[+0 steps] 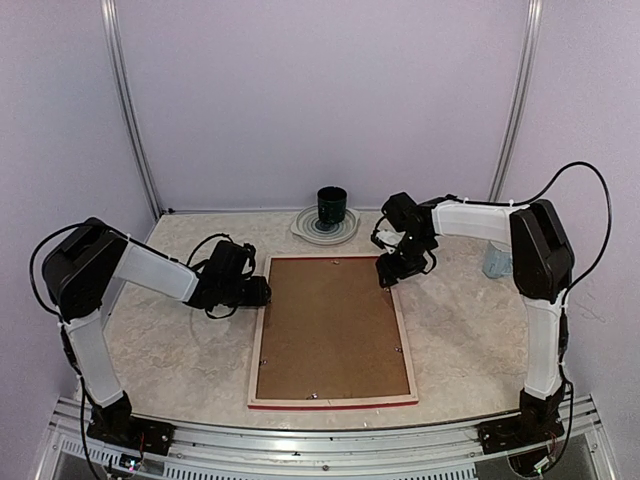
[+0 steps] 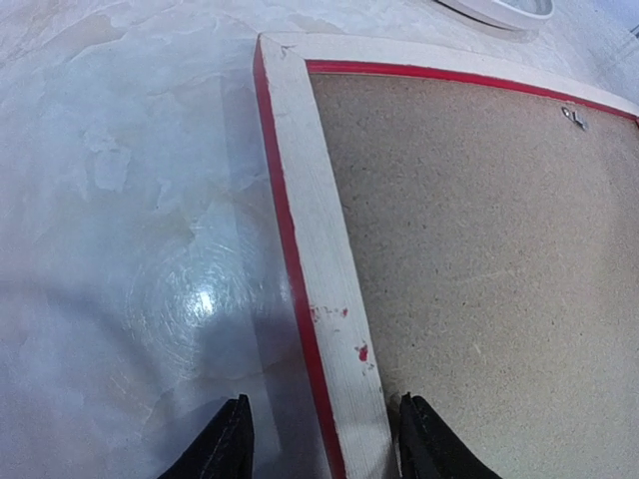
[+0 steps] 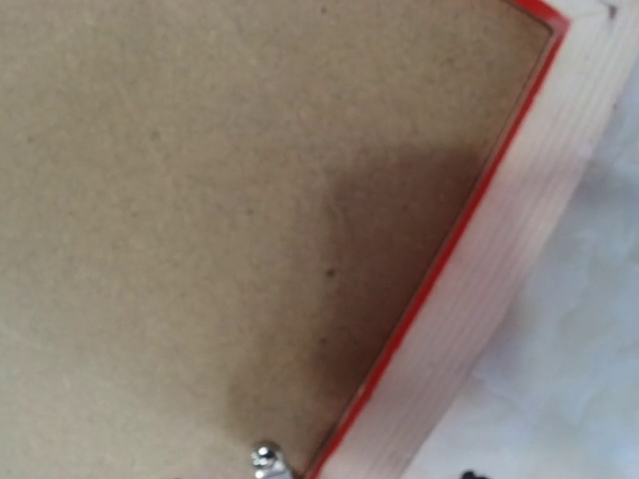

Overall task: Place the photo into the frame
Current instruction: Press the fastener onto the backboard.

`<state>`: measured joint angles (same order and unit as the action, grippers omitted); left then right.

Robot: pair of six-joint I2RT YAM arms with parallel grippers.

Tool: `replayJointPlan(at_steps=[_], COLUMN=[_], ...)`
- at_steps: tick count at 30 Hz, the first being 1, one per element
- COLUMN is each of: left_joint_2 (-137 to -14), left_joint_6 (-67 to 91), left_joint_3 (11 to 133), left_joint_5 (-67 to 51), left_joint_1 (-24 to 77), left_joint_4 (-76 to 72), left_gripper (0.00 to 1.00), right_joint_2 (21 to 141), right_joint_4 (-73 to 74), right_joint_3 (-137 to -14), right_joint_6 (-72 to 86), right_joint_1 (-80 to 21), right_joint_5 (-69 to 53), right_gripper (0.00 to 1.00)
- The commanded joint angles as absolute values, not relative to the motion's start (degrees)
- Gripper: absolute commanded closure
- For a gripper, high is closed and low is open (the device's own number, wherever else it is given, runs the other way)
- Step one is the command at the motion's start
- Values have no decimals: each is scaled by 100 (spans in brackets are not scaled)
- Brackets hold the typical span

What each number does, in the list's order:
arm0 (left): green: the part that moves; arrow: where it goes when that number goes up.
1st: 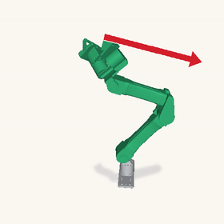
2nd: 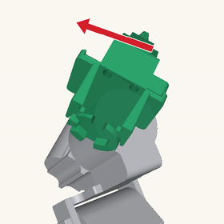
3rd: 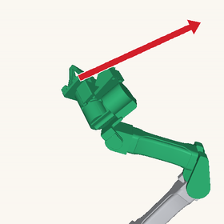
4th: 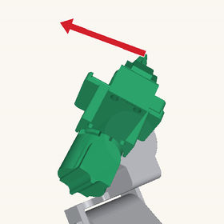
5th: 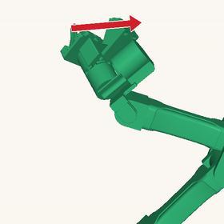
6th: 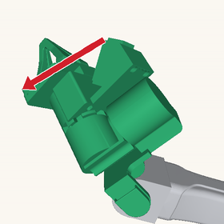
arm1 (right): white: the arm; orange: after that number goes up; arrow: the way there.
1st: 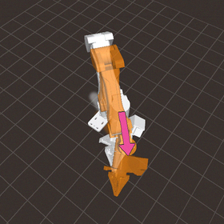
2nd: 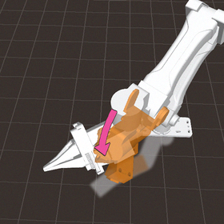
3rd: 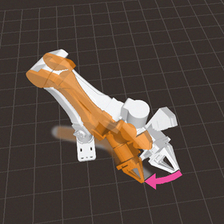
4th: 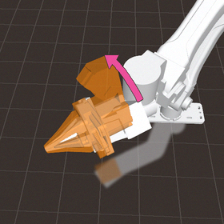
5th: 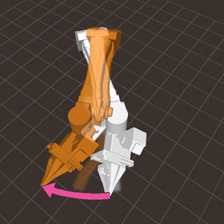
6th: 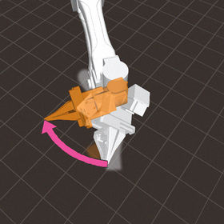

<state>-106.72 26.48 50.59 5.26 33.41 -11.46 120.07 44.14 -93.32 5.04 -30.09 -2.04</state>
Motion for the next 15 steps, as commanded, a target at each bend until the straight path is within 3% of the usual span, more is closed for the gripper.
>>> replayJointPlan(at_steps=[1,9,15], left_joint_2=[-11071,-11269,-11320], left_joint_6=[2575,2515,2471], left_joint_3=[5189,5379,5445], left_joint_5=[628,529,452], left_joint_1=[3254,3226,3226], left_joint_4=[-576,-548,-535], left_gripper=[52,64,79], right_joint_2=[12217,12329,12325], right_joint_4=[4507,4499,4526], right_joint_3=[-9369,-9378,-9389], right_joint_6=[287,187,109], right_joint_1=[-2988,-2988,-2988], right_joint_5=[-44,-44,-44], right_gripper=[42,43,47])
